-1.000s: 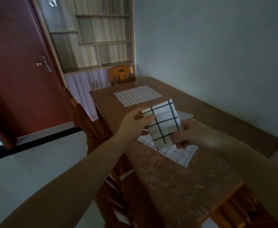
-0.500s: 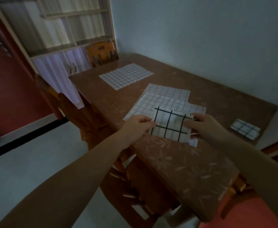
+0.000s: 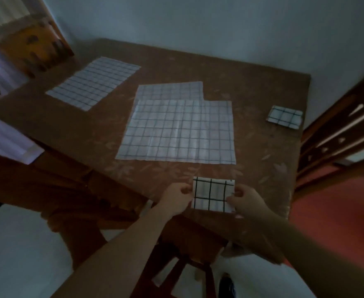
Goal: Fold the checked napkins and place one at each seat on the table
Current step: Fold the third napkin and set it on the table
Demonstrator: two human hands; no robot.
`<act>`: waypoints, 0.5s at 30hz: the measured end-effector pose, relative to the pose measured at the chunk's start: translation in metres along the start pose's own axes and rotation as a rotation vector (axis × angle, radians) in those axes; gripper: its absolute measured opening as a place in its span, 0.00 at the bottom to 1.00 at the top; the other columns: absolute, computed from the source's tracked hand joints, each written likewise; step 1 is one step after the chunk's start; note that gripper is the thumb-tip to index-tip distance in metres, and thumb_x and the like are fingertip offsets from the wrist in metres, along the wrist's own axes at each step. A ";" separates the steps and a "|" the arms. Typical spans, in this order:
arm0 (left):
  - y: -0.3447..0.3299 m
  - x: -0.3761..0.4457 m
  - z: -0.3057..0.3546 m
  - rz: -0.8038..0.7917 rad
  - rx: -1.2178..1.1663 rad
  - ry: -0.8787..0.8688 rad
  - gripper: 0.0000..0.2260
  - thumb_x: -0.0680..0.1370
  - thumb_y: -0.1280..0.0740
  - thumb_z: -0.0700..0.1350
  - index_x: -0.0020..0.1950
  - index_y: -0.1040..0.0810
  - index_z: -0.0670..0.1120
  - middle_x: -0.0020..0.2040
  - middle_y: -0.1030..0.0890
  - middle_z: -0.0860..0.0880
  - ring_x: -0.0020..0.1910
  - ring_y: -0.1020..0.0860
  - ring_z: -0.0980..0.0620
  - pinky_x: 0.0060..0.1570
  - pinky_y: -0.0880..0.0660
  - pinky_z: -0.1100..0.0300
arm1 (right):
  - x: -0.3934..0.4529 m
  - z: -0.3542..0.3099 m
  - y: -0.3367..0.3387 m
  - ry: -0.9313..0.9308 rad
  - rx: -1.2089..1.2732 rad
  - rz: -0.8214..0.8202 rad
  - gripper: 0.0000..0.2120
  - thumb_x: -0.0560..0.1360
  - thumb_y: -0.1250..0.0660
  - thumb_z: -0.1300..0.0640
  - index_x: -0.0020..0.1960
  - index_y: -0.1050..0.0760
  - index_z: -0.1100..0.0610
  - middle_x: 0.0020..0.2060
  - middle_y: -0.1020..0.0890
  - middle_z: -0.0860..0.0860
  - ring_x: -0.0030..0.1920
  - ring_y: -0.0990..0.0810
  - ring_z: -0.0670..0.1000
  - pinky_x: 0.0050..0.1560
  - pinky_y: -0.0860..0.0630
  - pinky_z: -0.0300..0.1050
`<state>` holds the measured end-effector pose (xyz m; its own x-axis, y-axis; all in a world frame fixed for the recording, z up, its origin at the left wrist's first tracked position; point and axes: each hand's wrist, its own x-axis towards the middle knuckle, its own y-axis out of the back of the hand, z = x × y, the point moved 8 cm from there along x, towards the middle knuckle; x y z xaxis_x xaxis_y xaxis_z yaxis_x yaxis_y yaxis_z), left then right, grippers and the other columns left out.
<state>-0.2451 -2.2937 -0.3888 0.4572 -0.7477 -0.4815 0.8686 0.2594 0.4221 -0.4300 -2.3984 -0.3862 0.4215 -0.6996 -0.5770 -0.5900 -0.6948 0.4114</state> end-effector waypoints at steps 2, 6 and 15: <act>-0.006 0.014 -0.010 0.002 0.096 -0.027 0.09 0.79 0.33 0.43 0.58 0.18 0.44 0.56 0.17 0.46 0.53 0.20 0.50 0.56 0.22 0.54 | 0.000 0.019 -0.013 -0.031 -0.027 0.084 0.09 0.76 0.35 0.62 0.55 0.23 0.56 0.45 0.17 0.51 0.43 0.18 0.50 0.42 0.19 0.45; -0.010 0.026 -0.019 -0.030 0.239 -0.122 0.11 0.79 0.34 0.41 0.61 0.19 0.42 0.59 0.19 0.47 0.59 0.22 0.49 0.52 0.30 0.64 | -0.008 0.036 -0.033 -0.091 -0.071 0.260 0.06 0.74 0.35 0.61 0.50 0.23 0.55 0.41 0.19 0.49 0.44 0.19 0.51 0.43 0.22 0.44; 0.025 0.026 -0.016 -0.071 0.300 -0.192 0.08 0.79 0.34 0.45 0.55 0.18 0.47 0.54 0.20 0.52 0.52 0.25 0.56 0.50 0.30 0.63 | -0.018 0.027 -0.026 -0.120 -0.073 0.361 0.06 0.72 0.31 0.58 0.46 0.21 0.59 0.40 0.16 0.54 0.40 0.17 0.53 0.45 0.18 0.53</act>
<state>-0.2089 -2.2967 -0.4033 0.3288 -0.8660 -0.3767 0.7893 0.0330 0.6131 -0.4408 -2.3634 -0.4059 0.1091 -0.8799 -0.4625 -0.6337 -0.4200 0.6496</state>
